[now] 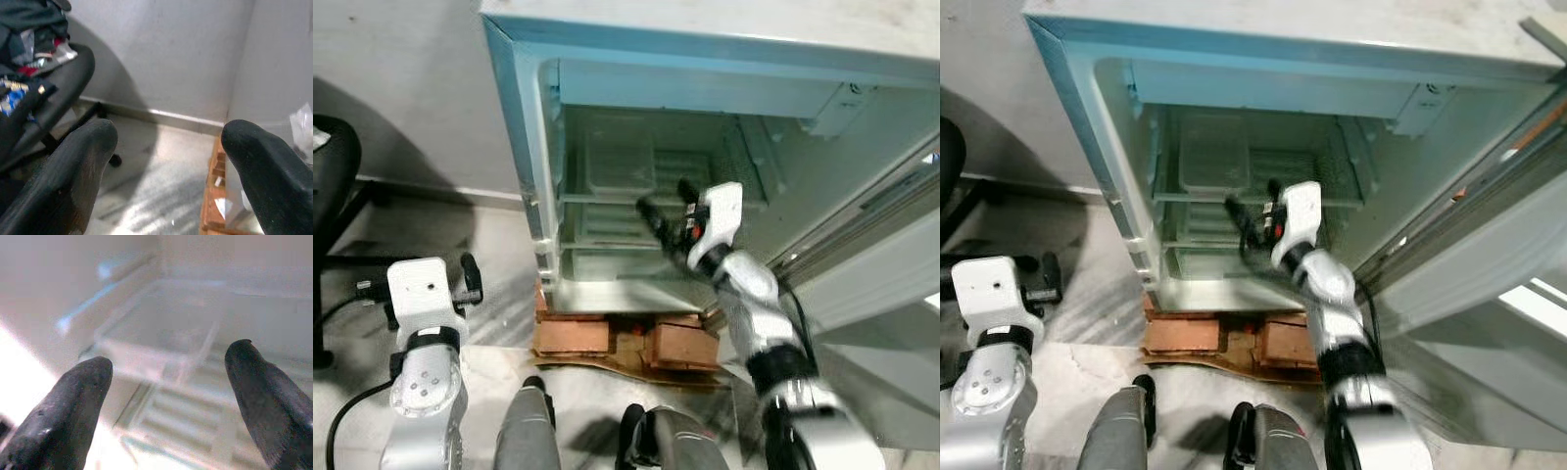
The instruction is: Restocking fridge
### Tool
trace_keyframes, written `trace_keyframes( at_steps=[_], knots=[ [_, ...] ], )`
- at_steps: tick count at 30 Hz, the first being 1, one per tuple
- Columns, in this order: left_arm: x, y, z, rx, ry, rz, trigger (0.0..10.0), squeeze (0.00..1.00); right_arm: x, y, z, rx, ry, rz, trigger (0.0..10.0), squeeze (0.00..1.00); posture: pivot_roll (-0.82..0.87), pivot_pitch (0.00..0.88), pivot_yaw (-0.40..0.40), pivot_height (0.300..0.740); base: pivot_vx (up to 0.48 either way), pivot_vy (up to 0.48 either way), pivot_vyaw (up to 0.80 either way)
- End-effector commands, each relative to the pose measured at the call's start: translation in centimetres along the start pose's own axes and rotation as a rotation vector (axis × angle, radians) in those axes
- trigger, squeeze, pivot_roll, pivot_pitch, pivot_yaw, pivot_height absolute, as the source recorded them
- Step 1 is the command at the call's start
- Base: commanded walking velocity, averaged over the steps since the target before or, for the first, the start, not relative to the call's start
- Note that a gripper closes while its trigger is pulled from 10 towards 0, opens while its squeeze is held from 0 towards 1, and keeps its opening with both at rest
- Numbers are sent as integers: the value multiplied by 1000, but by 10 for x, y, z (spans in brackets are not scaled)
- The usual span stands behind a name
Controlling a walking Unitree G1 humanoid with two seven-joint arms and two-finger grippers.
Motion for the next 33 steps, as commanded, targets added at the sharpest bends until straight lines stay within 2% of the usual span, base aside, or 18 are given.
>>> trace_keyframes(
  at_steps=[1,4,6,8,11,13,18,20,24,27,29,33],
  knots=[
    [-3,-11,2,-1,-14,-36,10000,0,-13,1,9,-29,-47,-17,10000,0,224,118,-125,740,0,0,0],
    [-1,-14,7,3,-35,-41,10000,0,-37,-11,10,-10,-121,-62,10000,0,208,94,-116,740,0,0,0],
    [2,-14,8,2,-42,-37,10000,0,-46,-15,13,1,-171,-83,10000,0,203,82,-111,740,0,0,0],
    [9,-12,10,1,-51,-26,10000,0,-57,-17,23,-10,-287,-101,10000,0,198,76,-106,740,-163,0,0],
    [13,-12,16,-8,-94,-22,10000,0,-63,-16,35,-26,-376,-109,10000,0,178,65,-97,740,-328,0,0],
    [14,-13,24,-5,-148,-24,10000,0,-68,-18,43,-4,-438,-129,10000,0,169,63,-90,740,-330,0,0],
    [9,-16,50,51,-324,-24,10000,0,-75,-23,45,0,-454,-162,10000,0,148,55,-85,740,-343,0,0],
    [5,-19,55,68,-381,-31,10000,0,-79,-26,45,-5,-460,-179,10000,0,141,52,-87,740,-343,0,0],
    [-3,-25,55,108,-455,-46,10000,0,-86,-28,45,-20,-475,-200,10000,0,136,56,-90,740,-308,0,0],
    [-7,-28,56,124,-493,-61,10000,0,-91,-34,47,-70,-517,-251,10000,0,134,59,-94,740,-291,0,0],
    [-6,-29,55,122,-492,-60,10000,0,-94,-39,45,-44,-522,-269,10000,0,139,56,-94,740,-349,0,0],
    [-3,-28,50,92,-445,-59,10000,0,-95,-42,40,-92,-505,-301,10000,0,120,50,-80,740,-344,0,0]
  ],
)
Point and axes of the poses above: a point about 5 cm out from each wrist's last joint towards the gripper, its own x axis pointing out of the wrist towards the gripper, its own y axis along the axis of the wrist's last joint, z = x × y, the point moved 4 cm from there along x, pointing out of the wrist towards the gripper, and after that the axes turned 14 degrees about -x, right-handed, at the moved point
